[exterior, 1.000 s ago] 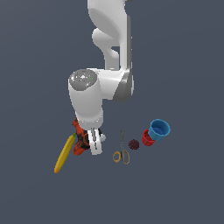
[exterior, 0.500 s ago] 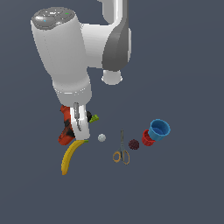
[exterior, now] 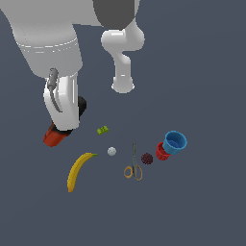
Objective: Pick up a designated object from a clutter of objects.
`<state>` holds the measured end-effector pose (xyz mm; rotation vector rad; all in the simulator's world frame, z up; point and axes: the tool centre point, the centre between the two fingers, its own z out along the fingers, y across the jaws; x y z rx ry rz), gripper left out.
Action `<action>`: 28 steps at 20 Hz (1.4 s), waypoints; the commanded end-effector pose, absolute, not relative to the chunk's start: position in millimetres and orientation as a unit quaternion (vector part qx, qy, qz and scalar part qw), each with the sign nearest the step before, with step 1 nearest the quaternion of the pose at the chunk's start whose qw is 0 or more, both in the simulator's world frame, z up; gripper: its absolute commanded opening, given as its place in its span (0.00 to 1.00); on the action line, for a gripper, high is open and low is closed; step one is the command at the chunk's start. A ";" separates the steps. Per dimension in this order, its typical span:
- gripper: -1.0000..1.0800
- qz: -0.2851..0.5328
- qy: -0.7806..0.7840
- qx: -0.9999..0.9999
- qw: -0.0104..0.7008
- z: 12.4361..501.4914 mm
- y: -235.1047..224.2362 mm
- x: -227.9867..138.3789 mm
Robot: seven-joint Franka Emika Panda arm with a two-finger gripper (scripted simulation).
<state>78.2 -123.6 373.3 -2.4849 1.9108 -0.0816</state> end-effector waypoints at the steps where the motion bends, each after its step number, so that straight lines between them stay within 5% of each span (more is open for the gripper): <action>1: 0.00 -0.028 0.609 -0.793 0.004 396.2 -127.6 79.2; 28: 0.00 -0.025 0.609 -0.793 0.002 456.6 -140.9 81.9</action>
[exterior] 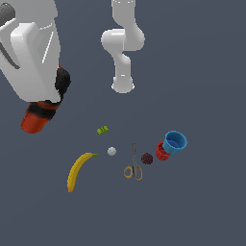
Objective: Pick up a designated object from a clutter of objects.
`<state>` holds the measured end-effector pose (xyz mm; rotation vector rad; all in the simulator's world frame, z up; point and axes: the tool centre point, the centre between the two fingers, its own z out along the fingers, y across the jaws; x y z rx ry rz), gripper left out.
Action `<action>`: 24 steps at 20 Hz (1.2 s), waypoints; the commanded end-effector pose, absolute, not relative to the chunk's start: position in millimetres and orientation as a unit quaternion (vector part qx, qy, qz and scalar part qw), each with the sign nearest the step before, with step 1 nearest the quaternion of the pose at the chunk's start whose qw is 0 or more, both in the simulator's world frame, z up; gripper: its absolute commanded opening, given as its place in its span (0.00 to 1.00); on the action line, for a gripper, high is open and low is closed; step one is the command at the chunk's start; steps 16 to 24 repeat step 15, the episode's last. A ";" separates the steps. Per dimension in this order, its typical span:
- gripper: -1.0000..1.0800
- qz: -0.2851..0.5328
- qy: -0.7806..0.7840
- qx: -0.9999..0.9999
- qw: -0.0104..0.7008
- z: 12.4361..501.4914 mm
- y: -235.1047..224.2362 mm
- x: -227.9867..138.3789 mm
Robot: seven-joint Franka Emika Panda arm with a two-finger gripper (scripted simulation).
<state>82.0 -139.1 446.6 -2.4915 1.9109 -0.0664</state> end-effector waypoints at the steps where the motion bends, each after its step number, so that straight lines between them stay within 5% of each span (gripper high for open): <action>1: 0.00 -0.025 0.609 -0.793 0.002 461.0 -141.9 81.7; 24: 0.00 -0.025 0.609 -0.793 0.002 486.0 -147.7 82.1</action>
